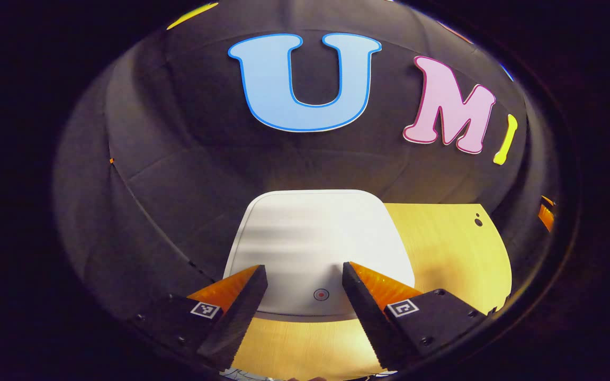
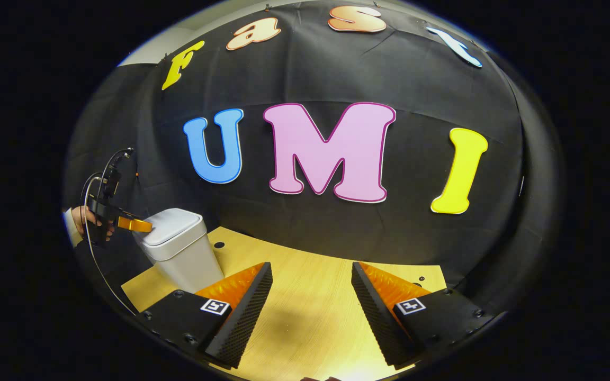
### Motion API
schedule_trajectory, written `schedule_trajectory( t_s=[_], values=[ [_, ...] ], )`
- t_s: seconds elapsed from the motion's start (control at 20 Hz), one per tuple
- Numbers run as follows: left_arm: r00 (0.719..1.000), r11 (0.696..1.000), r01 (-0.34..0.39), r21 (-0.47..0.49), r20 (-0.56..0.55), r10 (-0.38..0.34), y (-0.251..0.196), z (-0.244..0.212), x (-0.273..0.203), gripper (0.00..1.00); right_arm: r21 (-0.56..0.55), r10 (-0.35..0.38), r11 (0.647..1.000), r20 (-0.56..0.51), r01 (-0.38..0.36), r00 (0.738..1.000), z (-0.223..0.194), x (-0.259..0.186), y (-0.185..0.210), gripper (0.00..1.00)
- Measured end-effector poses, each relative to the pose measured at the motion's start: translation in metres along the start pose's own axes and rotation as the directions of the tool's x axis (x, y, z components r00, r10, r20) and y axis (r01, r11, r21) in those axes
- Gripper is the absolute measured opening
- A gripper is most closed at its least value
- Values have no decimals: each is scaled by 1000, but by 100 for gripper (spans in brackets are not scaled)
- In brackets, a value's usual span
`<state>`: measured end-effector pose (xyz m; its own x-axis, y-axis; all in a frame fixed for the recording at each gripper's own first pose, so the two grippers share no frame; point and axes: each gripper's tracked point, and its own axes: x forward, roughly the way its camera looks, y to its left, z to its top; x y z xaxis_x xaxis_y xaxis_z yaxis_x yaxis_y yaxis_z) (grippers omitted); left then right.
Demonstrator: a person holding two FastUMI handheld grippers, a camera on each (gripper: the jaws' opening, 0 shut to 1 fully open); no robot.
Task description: Press the lid of the desktop garbage bin to open it, pick up the crumpled paper on the desktop and throw it into the bin, then pick up the pop can on the desktop and drop it into the bin, and finally close the garbage bin lid.
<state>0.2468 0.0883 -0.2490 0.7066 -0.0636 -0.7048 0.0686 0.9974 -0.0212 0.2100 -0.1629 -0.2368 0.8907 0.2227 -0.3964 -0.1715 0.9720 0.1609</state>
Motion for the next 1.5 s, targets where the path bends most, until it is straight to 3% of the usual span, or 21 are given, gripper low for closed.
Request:
schedule_trajectory(
  t_s=[0.3,0.4,0.6,0.7,0.9,1.0,1.15,1.35,1.4,1.5],
  values=[
    [998,1000,-2,19,-58,4,-3,-6,2,98,0,13,1000,-3,-13,1000,-5,2,3,97],
    [999,999,20,44,-34,-18,-8,-3,4,98,9,22,1000,-8,-22,1000,-9,2,6,97],
    [1000,1000,0,-7,29,1,-17,10,9,96,7,33,999,-8,-33,999,-10,-5,9,97],
    [994,1000,5,-8,109,-4,-20,22,4,96,-5,40,999,-8,-40,999,-9,-10,11,97],
    [949,999,37,-30,315,-26,-40,66,-33,95,-27,26,999,13,-25,1000,1,-20,18,97],
    [927,998,63,-14,372,-53,-63,76,-57,96,-54,-20,998,28,21,999,5,-25,16,97],
    [883,992,127,5,455,-115,-111,85,-89,96,-51,-20,998,69,23,997,19,-33,30,98],
    [815,982,187,5,558,-158,-168,87,-133,94,-127,-129,981,120,144,984,36,-38,21,98],
    [795,981,194,21,583,-170,-183,88,-144,94,-137,-92,984,158,115,983,44,-42,36,97],
    [781,979,198,55,595,-191,-202,79,-163,94,-153,-49,985,213,83,976,56,-51,58,97]
  ],
)
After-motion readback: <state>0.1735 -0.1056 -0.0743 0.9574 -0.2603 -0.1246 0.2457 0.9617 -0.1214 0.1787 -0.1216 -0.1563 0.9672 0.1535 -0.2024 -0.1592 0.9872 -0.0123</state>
